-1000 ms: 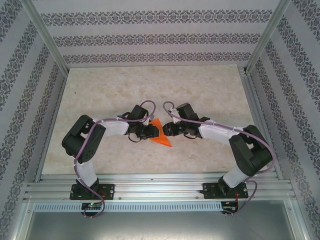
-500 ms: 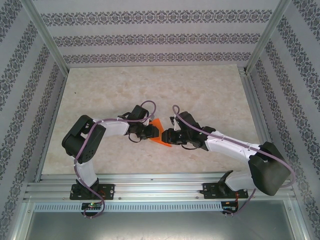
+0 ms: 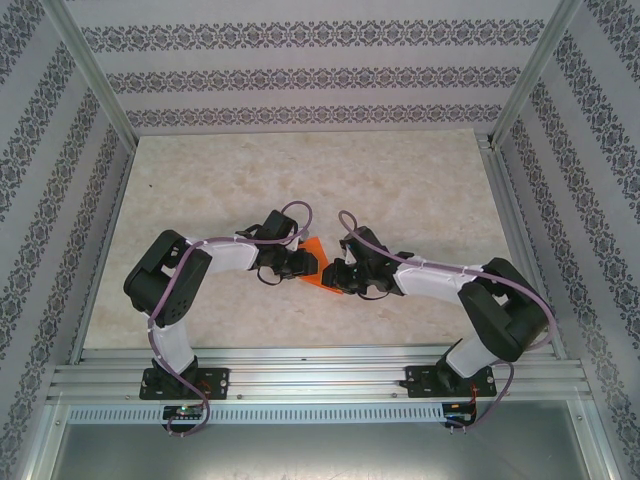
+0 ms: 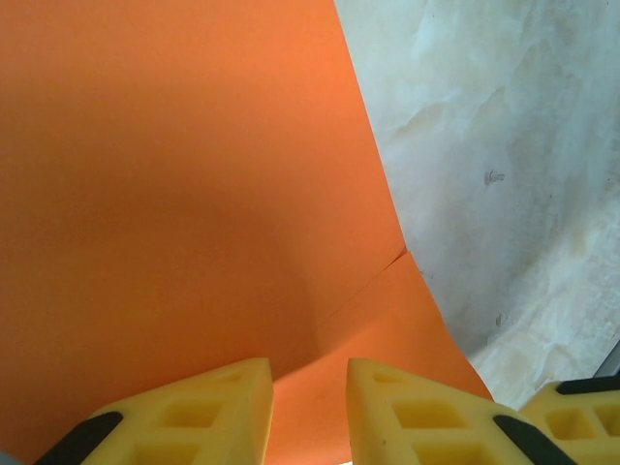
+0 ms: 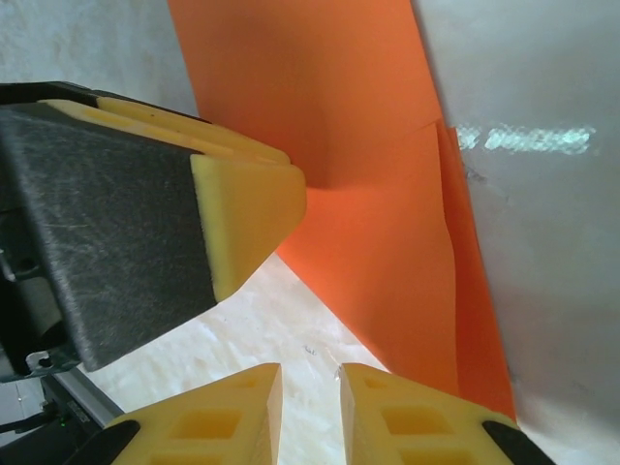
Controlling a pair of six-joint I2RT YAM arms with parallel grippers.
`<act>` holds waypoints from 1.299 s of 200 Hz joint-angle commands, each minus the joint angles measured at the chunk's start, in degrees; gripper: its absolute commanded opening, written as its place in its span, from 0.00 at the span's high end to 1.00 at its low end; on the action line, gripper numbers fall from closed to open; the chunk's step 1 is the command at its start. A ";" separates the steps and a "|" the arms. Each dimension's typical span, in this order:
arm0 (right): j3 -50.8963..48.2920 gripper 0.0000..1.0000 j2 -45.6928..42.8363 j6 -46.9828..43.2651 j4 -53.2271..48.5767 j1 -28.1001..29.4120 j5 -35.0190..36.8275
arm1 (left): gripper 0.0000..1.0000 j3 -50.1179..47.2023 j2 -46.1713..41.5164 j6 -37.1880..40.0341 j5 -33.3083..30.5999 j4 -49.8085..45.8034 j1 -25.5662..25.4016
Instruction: Fold a paper plane with a square sheet of paper (fold left side to right side)
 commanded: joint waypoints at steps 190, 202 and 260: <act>-2.65 0.80 4.61 1.79 3.36 -1.25 -1.28 | 0.71 -1.37 4.45 2.47 -6.15 -5.89 -1.46; -2.95 0.81 4.75 1.69 3.28 -1.28 -1.44 | 0.71 -1.42 4.60 2.45 -6.27 -5.99 -1.43; -4.19 0.88 4.88 -0.16 -0.59 -1.29 -0.51 | 0.72 -1.58 5.18 2.63 -6.58 -6.01 -1.43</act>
